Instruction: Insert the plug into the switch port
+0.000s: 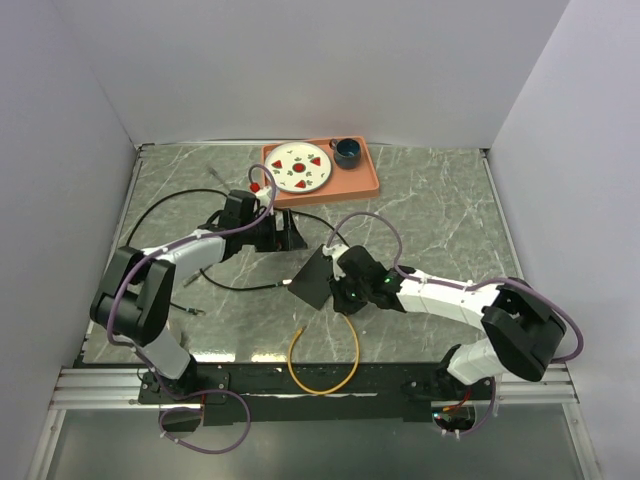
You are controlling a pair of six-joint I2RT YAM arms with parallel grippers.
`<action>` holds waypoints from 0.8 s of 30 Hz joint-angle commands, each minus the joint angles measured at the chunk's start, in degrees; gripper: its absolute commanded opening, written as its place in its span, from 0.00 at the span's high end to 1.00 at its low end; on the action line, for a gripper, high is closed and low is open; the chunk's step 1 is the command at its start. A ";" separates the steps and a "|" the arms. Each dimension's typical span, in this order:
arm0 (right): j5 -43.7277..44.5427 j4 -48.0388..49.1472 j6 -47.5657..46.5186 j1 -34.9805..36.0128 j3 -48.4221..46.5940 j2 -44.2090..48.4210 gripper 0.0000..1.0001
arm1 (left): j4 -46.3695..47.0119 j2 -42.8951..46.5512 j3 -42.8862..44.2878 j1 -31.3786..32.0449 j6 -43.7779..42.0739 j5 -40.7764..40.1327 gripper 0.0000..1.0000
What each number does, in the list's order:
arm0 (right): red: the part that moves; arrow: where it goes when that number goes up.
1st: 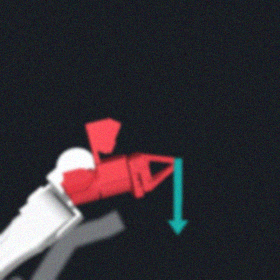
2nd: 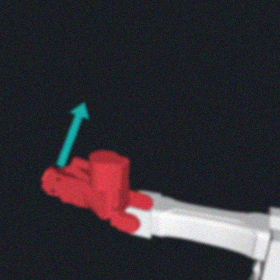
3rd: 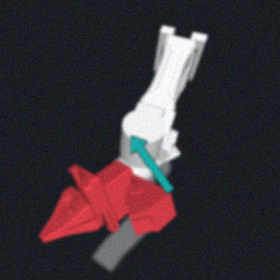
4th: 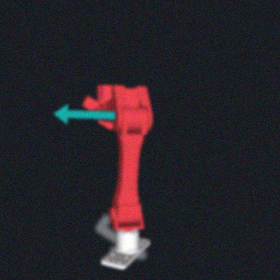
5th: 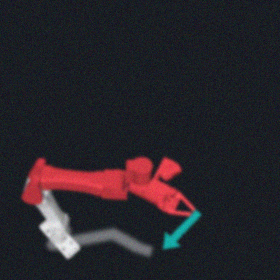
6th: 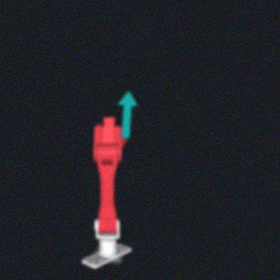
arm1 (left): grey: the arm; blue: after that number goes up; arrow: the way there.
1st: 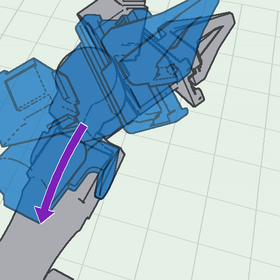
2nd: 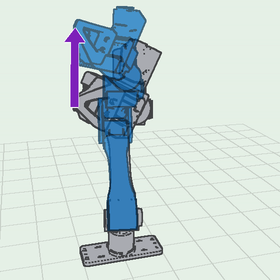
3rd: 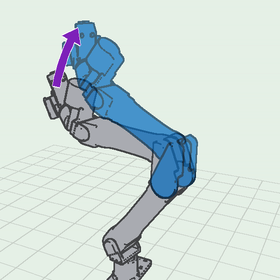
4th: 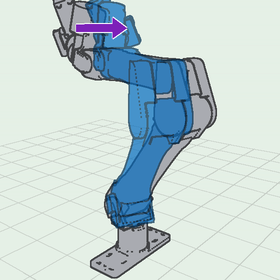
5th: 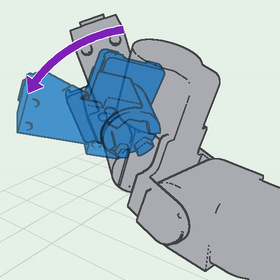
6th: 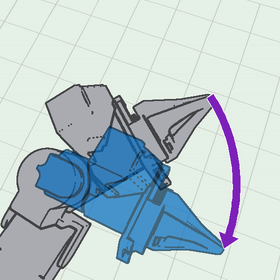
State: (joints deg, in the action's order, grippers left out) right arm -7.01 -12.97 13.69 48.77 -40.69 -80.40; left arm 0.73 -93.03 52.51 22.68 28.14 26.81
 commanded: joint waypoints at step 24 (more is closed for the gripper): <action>-0.82 5.41 -0.16 0.53 -1.85 -6.44 1.00 | 9.73 -6.72 0.66 0.61 3.85 11.07 0.17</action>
State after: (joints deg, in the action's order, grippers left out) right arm -7.40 -9.76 13.65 48.80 -40.93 -86.17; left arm 6.83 -99.29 52.51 22.96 31.11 35.73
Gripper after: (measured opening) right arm 0.228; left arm 0.840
